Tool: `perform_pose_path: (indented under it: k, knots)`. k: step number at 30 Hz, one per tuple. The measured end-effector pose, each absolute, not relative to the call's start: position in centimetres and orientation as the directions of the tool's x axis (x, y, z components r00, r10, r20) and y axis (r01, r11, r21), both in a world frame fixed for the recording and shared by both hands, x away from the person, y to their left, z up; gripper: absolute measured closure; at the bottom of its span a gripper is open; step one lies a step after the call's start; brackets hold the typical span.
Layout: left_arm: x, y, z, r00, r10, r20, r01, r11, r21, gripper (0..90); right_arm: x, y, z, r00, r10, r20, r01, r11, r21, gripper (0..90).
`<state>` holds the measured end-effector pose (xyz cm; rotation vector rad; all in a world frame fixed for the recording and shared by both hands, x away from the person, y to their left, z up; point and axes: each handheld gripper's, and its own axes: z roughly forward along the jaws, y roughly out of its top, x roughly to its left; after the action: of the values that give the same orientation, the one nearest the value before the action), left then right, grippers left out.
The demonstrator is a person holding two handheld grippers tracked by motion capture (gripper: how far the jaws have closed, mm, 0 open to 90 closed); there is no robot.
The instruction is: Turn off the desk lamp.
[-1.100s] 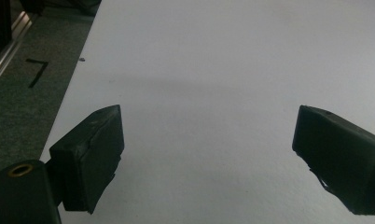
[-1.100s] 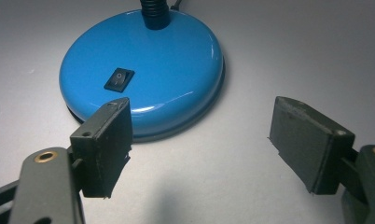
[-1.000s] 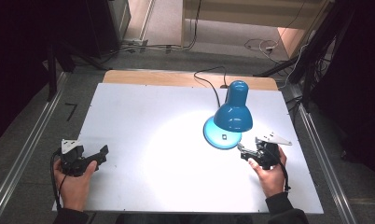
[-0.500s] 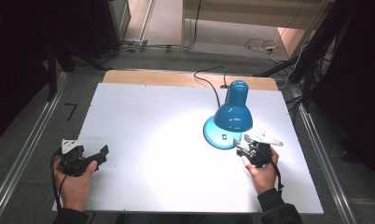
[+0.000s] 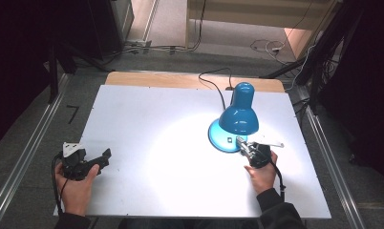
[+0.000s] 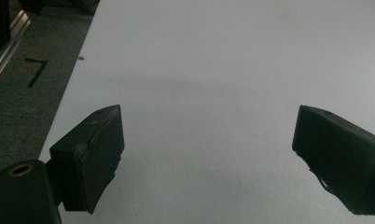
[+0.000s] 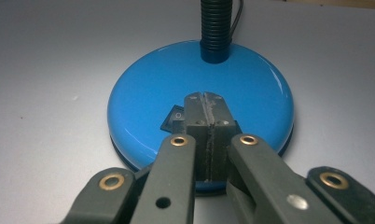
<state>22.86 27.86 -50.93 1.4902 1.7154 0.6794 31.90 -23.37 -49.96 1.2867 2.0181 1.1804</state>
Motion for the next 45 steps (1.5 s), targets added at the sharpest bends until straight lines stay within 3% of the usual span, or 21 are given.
perform_pose_path:
  k: [45]
  knots:
    - [22.8,27.7,-50.9,-0.035,0.98,-0.198,0.579,0.181,0.795,10.1,33.1,-21.7,-50.6,-0.471,0.88,0.063,0.495,0.204,0.845,88.0]
